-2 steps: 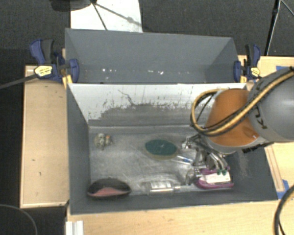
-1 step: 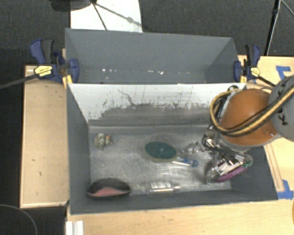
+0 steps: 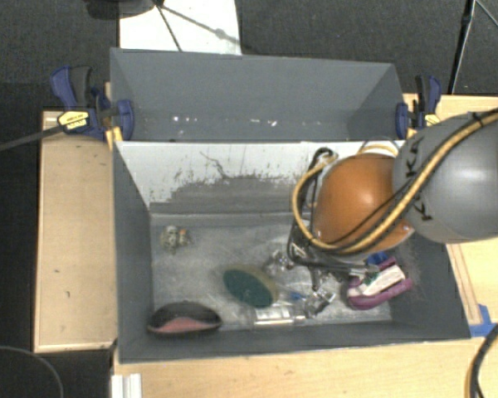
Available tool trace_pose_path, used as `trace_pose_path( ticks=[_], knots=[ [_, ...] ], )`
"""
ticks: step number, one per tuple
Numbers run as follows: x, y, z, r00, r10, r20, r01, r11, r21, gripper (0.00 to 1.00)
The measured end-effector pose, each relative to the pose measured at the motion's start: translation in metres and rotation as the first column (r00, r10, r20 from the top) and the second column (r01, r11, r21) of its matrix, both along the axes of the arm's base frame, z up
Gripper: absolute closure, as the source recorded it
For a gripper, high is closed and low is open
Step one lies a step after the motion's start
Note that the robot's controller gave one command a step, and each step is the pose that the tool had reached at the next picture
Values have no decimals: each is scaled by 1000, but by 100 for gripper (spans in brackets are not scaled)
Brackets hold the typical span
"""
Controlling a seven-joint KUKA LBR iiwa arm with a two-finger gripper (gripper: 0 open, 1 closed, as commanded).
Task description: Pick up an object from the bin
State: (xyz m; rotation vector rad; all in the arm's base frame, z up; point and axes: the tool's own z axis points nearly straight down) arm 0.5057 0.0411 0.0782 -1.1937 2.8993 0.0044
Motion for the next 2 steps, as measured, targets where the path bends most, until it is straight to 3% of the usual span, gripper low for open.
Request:
trace_pose_path(
  ticks=[1, 2],
  knots=[
    [1, -3, 1, 1000, -3, 3, 3, 1000, -3, 100],
    [15, 2, 160, 999, 44, 6, -44, 999, -4, 100]
  ],
)
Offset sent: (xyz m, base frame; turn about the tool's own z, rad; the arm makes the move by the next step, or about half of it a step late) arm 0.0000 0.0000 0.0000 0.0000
